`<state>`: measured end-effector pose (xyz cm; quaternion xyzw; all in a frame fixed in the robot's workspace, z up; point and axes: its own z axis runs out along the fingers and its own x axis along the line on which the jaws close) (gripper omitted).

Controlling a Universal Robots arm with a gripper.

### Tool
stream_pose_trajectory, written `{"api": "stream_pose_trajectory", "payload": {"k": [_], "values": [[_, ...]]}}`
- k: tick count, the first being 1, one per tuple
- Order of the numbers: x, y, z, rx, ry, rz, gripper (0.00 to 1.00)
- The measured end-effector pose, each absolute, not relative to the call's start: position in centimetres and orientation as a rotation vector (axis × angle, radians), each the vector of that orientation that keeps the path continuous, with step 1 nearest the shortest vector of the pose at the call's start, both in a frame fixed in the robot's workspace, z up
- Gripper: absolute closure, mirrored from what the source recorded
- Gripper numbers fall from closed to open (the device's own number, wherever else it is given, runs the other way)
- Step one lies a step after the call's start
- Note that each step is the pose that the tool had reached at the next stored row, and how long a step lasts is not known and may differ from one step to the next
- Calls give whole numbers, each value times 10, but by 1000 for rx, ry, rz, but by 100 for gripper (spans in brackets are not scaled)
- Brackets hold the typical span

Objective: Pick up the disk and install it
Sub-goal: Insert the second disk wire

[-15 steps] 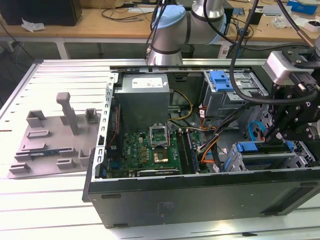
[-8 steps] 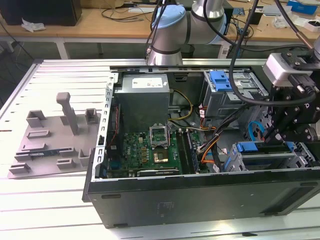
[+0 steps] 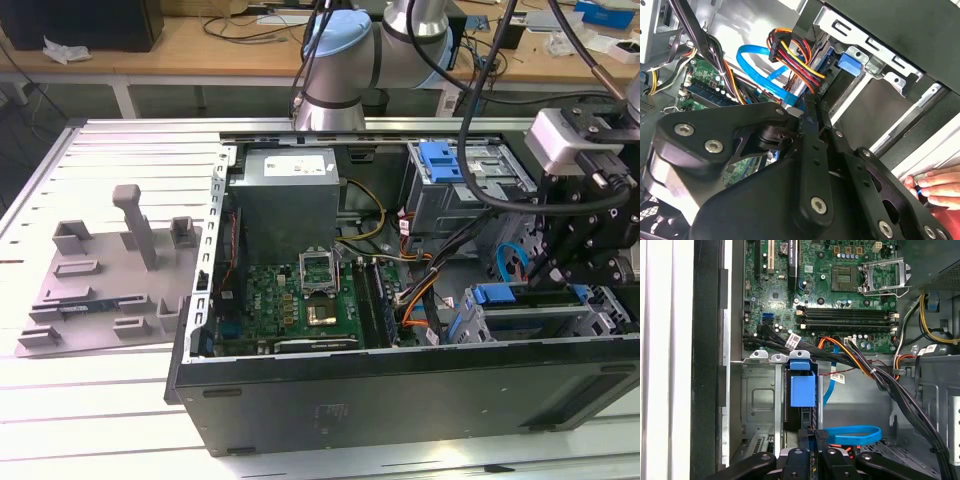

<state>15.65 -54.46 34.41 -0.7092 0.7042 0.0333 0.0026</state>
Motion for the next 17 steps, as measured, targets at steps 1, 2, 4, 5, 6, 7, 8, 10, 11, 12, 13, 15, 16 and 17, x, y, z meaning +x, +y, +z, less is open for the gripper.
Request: {"api": "stream_pose_trajectory", "payload": {"k": [1,2,4,5,6,7,8,10,11,12,13,15,16,17], "values": [[157,-545,344,-2224,2209,104,84],[157,-545,344,-2224,2209,104,84],[157,-545,343,-2224,2209,104,84],[157,-545,343,-2224,2209,105,84],[157,-545,342,-2224,2209,104,84],[157,-545,342,-2224,2209,104,84],[157,-545,342,-2224,2209,104,84],[157,-545,340,-2224,2209,104,84],[157,-545,340,-2224,2209,104,84],[157,-545,340,-2224,2209,104,84],[157,-545,340,-2224,2209,104,84],[156,-545,339,-2224,2208,104,84],[156,-545,339,-2224,2208,104,84],[156,-545,339,-2224,2209,104,84]]}}
